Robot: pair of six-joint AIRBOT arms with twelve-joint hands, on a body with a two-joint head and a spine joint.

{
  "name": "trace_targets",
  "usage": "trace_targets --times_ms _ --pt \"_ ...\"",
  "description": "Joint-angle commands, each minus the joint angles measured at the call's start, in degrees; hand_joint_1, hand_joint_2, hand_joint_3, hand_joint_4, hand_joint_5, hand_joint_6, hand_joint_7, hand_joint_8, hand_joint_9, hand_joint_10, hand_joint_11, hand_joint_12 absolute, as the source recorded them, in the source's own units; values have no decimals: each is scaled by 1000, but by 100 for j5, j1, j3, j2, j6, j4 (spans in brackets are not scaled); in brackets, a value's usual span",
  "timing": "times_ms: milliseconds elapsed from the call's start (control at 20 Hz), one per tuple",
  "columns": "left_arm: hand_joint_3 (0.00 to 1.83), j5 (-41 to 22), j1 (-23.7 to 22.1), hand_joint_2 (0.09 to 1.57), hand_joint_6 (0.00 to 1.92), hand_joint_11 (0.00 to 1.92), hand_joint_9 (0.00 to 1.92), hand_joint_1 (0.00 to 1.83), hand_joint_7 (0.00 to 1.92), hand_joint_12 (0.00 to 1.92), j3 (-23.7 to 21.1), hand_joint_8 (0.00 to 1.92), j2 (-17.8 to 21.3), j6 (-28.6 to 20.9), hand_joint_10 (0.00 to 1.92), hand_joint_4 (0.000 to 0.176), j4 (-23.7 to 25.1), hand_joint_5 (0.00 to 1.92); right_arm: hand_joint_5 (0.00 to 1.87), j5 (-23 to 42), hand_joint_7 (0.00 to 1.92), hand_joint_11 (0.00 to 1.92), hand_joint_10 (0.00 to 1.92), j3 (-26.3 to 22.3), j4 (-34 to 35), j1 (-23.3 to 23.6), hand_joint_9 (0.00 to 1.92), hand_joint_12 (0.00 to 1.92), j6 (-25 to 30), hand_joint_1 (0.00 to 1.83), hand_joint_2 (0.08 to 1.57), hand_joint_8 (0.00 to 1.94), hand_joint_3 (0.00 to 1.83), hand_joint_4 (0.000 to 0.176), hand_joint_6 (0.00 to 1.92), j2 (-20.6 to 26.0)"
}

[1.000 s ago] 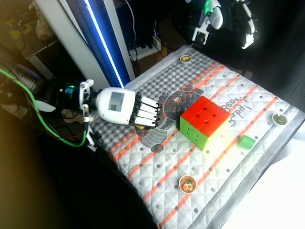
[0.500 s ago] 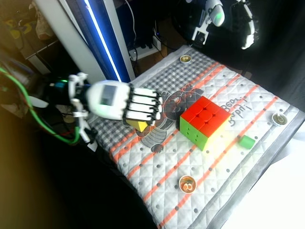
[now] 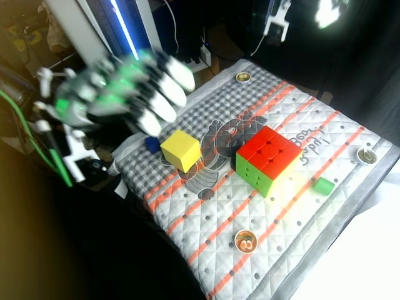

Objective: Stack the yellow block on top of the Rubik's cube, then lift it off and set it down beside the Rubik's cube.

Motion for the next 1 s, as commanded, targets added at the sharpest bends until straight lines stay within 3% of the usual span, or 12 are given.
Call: trace_targets --times_ms 0,150,200,400,500,600,650,700,750,850,900,950 --pt "0 850 -126 1252 22 292 662 479 635 1371 -36 0 41 75 341 0 443 429 0 772 155 0 611 17 -67 152 166 1068 -58 421 1195 399 0 39 537 17" --pt "0 945 -274 1158 7 81 574 312 488 1250 -66 3 88 261 133 37 724 364 110 772 248 0 473 90 -204 448 205 1193 -106 366 1221 100 4 33 46 -10" --pt "10 1016 -268 1181 56 13 564 270 524 1319 -92 13 91 261 103 0 704 481 27 773 317 0 286 59 -333 701 243 1134 -106 201 1214 17 0 63 762 -10" --pt "0 1149 -159 1151 10 0 598 138 381 1418 -104 3 101 258 117 0 625 277 0 773 394 0 768 47 -348 793 165 1439 -113 1 1280 32 5 85 935 -9" --pt "0 1368 -123 1117 0 0 171 137 23 374 -141 1 142 259 25 114 626 10 0 773 425 0 770 12 -465 885 171 1381 -111 181 1285 38 3 170 1430 -19" --pt "22 1516 -118 1180 45 8 151 59 277 7 -197 10 149 395 30 175 629 223 0 774 360 0 853 -49 -473 894 134 1373 -161 21 1362 293 5 124 569 10" --pt "22 1533 -121 1180 45 8 151 59 277 7 -220 10 147 446 30 175 609 223 0 774 360 0 853 -87 -471 885 134 1373 -227 21 1362 293 5 124 569 34" --pt "0 1597 -119 1234 11 1 293 197 303 668 -259 44 146 464 9 151 604 294 0 774 335 0 930 -189 -464 867 105 1327 -406 3 1416 420 13 81 1075 81" --pt "0 1651 -91 1254 1 0 399 295 303 980 -318 22 145 470 21 66 562 154 2 774 295 0 914 -333 -464 824 87 1309 -628 40 1413 520 5 77 1327 144" --pt "0 1765 18 1205 0 0 426 278 252 1035 -426 9 138 466 52 70 427 19 27 774 183 0 647 -543 -368 589 3 628 -688 1 1329 460 0 53 1120 285" --pt "0 1767 24 1161 0 0 489 288 109 845 -455 3 129 455 72 69 393 3 5 774 236 0 683 -613 -285 493 46 886 -688 31 1306 392 0 0 968 341" --pt "0 1768 32 1211 875 0 394 280 267 1109 -485 1040 103 361 946 10 338 54 61 774 252 42 1468 -713 -254 367 176 1714 -688 7 1367 1119 2 0 1448 417"
